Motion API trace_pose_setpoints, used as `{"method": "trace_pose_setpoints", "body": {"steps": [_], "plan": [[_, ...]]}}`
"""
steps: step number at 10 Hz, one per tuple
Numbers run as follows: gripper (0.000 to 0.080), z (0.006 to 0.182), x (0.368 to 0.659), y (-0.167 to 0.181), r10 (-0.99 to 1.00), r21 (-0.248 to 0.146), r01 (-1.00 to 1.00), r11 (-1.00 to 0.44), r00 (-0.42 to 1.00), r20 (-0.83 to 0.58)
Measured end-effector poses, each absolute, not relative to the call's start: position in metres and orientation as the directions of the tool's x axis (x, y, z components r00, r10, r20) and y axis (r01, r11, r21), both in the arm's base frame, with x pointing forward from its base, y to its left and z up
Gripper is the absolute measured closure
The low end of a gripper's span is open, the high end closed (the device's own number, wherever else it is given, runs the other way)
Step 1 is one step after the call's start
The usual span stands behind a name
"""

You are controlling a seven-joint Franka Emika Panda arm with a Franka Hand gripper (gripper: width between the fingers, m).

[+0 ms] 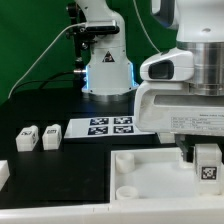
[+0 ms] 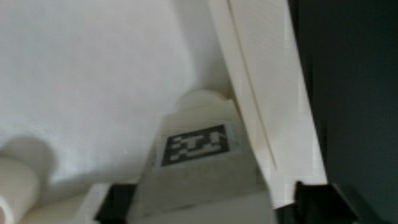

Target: Assemble one leg

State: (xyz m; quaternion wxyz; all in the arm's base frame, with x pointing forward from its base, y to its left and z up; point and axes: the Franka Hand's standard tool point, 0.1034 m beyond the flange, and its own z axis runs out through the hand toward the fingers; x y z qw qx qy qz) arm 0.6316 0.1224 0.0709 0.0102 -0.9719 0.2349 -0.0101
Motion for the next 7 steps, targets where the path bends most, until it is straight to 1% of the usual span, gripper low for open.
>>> {"method": "trace_pose_setpoints", "body": {"steps": [1,2,3,4,5,7], "plan": [[0.0508,0.0709,0.6316,0.1217,-0.567,-0.025,-0.566,-0.824,0.824,0.012],[0.0508,0.0709,0.6315,0.1218,-0.611,-0.026,-0.611,-0.791,0.791,0.01],[0.0508,0.0707,0.6319,0.1213,-0.724,-0.029,-0.724,-0.689,0.69,0.003],[0.0508,0.0707,0.633,0.1204,-0.825,-0.028,-0.824,-0.565,0.566,-0.01],[0.0508,0.0707,0.6333,0.1194,-0.926,-0.026,-0.927,-0.375,0.376,-0.033],[0.0508,0.0706,0.6337,0.1188,-0.996,-0.008,-0.999,-0.034,0.035,-0.082]]}}
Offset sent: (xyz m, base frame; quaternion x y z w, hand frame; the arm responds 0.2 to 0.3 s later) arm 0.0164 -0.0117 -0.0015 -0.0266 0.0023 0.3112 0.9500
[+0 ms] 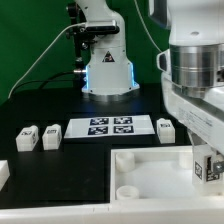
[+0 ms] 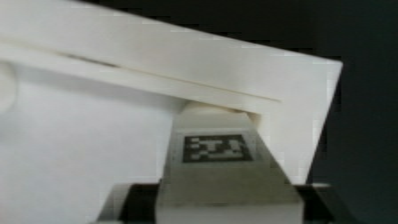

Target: Assemble one leg

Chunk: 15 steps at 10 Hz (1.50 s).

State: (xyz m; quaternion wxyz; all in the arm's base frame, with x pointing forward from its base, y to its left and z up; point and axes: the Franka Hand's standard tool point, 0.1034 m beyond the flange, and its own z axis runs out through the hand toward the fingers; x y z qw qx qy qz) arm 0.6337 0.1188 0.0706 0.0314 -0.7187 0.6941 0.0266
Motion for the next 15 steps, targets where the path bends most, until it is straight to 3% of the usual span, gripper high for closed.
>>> {"method": "trace_pose_setpoints", "body": {"steps": [1,3,6,7,8,9,10,12,14,15], "plan": [[0.0508,0.071,0.634,0.119,-0.984,0.007,-0.988,0.152,-0.152,-0.096],[0.0505,0.071,0.635,0.116,-0.925,0.024,-0.93,0.367,-0.368,-0.097],[0.0505,0.071,0.634,0.116,-0.937,0.013,-0.94,0.34,-0.34,-0.083],[0.041,0.071,0.633,0.117,-0.94,0.014,-0.943,0.332,-0.332,-0.083],[0.041,0.071,0.633,0.117,-0.94,0.013,-0.944,0.33,-0.33,-0.083],[0.0233,0.071,0.633,0.117,-0.941,0.013,-0.945,0.328,-0.327,-0.083],[0.0167,0.071,0.633,0.118,-0.942,0.012,-0.945,0.325,-0.325,-0.084],[0.0155,0.088,0.623,0.133,-0.945,-0.021,-0.949,0.313,-0.309,-0.105],[0.0151,0.101,0.616,0.143,-0.95,-0.016,-0.955,0.295,-0.291,-0.114],[0.0151,0.098,0.616,0.142,-0.95,-0.017,-0.956,0.294,-0.291,-0.111]]}}
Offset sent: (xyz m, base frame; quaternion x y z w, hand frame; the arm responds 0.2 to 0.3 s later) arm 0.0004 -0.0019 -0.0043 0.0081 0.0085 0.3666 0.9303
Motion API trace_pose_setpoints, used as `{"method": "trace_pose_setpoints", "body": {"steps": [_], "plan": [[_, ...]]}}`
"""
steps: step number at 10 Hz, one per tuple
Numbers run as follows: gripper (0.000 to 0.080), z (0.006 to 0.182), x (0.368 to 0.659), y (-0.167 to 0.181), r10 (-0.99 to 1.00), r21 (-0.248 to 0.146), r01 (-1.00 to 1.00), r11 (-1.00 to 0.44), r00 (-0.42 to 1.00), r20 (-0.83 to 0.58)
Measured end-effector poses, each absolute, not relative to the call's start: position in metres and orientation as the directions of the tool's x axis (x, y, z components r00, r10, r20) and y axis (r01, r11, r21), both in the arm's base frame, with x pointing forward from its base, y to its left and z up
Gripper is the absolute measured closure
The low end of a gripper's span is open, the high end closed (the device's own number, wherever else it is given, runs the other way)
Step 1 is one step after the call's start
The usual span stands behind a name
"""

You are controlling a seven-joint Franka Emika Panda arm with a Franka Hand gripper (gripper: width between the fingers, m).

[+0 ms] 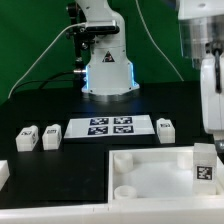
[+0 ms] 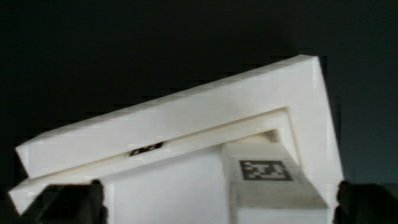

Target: Assemble one leg

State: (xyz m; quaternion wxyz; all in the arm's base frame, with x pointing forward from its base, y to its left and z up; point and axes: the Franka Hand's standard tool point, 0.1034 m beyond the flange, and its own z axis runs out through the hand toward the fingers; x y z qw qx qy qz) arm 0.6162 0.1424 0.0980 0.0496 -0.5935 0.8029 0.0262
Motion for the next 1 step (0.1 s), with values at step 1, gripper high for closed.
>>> {"method": "trace_pose_setpoints", "body": {"steps": [1], "plan": [[0.0151,0.0967,0.6157,0.1426,-0.951,-0.015,-0.956,0.292,-0.289,-0.109]]}}
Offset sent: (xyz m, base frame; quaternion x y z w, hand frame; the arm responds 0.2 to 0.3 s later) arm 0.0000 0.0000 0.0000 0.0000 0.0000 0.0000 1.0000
